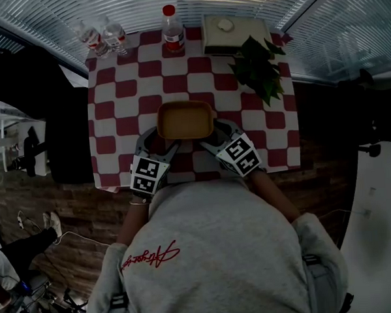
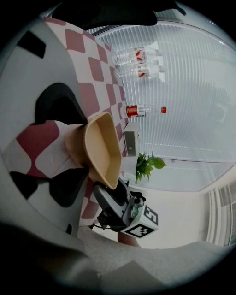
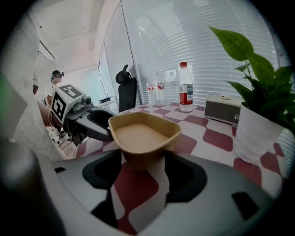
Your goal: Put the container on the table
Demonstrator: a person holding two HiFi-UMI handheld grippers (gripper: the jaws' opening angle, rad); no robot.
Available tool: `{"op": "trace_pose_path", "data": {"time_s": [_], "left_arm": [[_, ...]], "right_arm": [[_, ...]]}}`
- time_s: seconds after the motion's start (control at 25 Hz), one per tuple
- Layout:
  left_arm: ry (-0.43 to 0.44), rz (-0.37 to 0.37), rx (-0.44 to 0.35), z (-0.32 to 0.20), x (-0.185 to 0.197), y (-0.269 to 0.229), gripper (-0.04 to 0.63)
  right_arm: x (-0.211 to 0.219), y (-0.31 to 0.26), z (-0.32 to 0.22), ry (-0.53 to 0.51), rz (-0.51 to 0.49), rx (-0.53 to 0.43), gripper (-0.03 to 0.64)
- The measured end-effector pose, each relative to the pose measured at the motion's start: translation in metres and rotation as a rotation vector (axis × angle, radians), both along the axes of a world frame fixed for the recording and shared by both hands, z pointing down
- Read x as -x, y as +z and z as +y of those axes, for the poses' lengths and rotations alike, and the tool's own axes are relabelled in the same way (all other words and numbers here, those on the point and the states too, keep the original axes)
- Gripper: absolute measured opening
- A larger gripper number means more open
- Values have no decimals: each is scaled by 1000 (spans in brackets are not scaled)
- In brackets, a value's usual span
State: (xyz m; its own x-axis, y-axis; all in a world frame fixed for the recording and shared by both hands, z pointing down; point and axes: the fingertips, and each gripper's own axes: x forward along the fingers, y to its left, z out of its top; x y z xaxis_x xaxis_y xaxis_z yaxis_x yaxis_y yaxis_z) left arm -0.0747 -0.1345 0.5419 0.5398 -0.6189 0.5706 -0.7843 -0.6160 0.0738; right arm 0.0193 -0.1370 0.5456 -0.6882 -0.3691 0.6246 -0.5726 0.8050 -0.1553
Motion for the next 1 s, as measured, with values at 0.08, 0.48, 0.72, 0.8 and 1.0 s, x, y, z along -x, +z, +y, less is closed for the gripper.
{"op": "trace_pose_path", "data": {"time_s": [0.08,0.48,0.72,0.8,1.0], "left_arm": [[-1,1,4,0,0,1,307],[-4,7,35,5,3,7,307],[-9,7,53,7,4,10,307],[-8,6,56,8,4,11,307],[-5,6,63,8,5,11,307]], "right_arm": [[0,1,0,-1,-1,1,299],[2,5,3,0,9,5,299],[3,10,6,1,8,28,299],[2,10,7,2,13,31,299],[5,9,7,-3,11,33,299]]}}
